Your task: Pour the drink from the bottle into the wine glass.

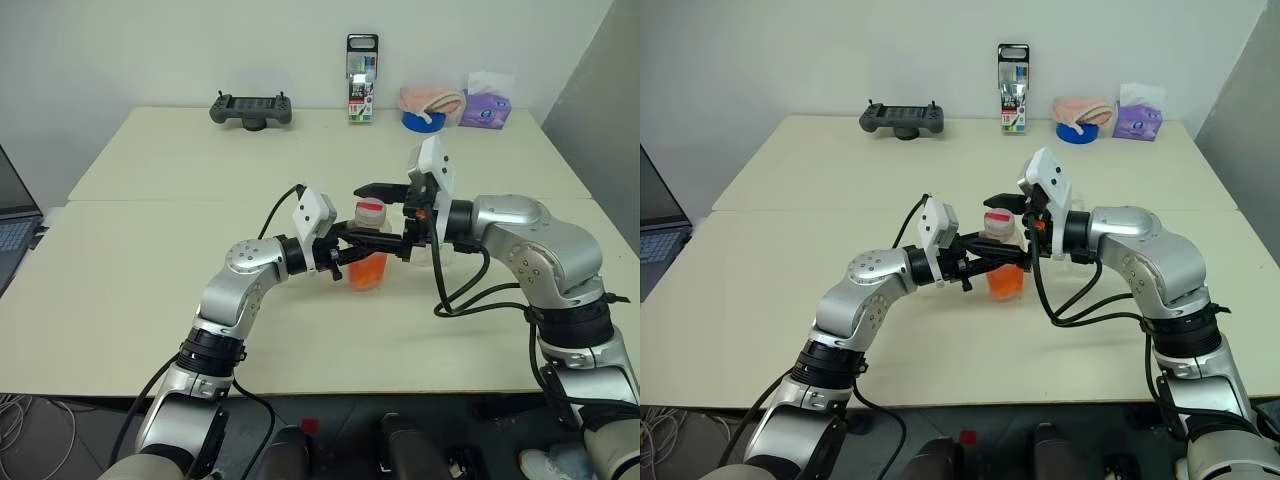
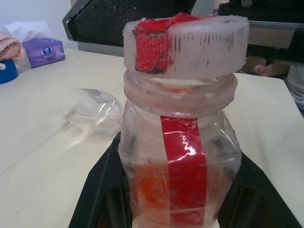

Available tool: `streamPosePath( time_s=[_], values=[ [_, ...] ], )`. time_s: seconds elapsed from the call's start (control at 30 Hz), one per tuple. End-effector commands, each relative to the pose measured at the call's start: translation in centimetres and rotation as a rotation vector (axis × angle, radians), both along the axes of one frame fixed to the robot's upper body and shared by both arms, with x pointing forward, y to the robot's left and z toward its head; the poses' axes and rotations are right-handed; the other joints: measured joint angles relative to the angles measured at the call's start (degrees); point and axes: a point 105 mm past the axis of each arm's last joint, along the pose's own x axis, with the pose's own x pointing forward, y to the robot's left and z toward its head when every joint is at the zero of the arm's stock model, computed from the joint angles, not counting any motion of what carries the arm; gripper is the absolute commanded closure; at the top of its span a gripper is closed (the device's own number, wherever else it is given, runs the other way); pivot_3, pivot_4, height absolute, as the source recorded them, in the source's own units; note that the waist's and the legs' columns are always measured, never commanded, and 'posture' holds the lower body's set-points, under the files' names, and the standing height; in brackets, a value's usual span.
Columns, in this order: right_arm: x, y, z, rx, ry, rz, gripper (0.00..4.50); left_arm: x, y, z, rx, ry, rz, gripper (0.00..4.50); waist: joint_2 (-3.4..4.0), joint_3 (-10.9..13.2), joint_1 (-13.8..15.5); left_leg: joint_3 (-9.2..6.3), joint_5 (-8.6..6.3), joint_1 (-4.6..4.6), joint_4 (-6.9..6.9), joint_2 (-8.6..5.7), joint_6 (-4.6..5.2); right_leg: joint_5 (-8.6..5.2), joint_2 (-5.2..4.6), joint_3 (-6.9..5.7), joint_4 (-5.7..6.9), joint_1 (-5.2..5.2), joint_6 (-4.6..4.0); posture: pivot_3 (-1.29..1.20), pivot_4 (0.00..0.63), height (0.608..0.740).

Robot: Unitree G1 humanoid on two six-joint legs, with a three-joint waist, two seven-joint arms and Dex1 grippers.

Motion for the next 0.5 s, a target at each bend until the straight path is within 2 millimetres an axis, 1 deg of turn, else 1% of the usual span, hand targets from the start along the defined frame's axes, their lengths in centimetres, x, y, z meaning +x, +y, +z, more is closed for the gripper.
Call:
streamPosePath(
  time_s=[0.03, 0.3, 0.5],
  values=[
    [-0.98, 0.91, 0.70, -0.006, -0.038, 0.089, 0.00, -0.16, -0.11, 2.24, -0.038, -0.084, -0.002, 2.81, 0.00, 0.0, 0.0, 0.00, 0.00, 0.00, 0.00, 0.00, 0.00, 0.00, 0.00, -0.01, 0.00, 0.00, 0.00, 0.00, 0.150, 0.740],
    [-0.49, 1.38, 0.64, -0.024, -0.050, 0.124, 0.00, -0.16, -0.15, 2.26, -0.038, -0.086, -0.001, 2.81, 0.00, 0.0, 0.0, 0.00, 0.00, 0.01, 0.00, 0.00, 0.00, 0.00, 0.00, -0.01, 0.01, 0.00, 0.00, 0.00, 0.150, 0.740],
    [-0.11, 1.26, 0.28, -0.045, -0.052, 0.149, 0.00, -0.20, -0.06, 2.26, -0.038, -0.086, 0.003, 2.81, 0.00, 0.0, 0.0, -0.01, 0.00, 0.01, 0.00, 0.00, 0.00, 0.00, 0.00, -0.01, 0.01, 0.00, 0.00, 0.00, 0.150, 0.740]
  ],
)
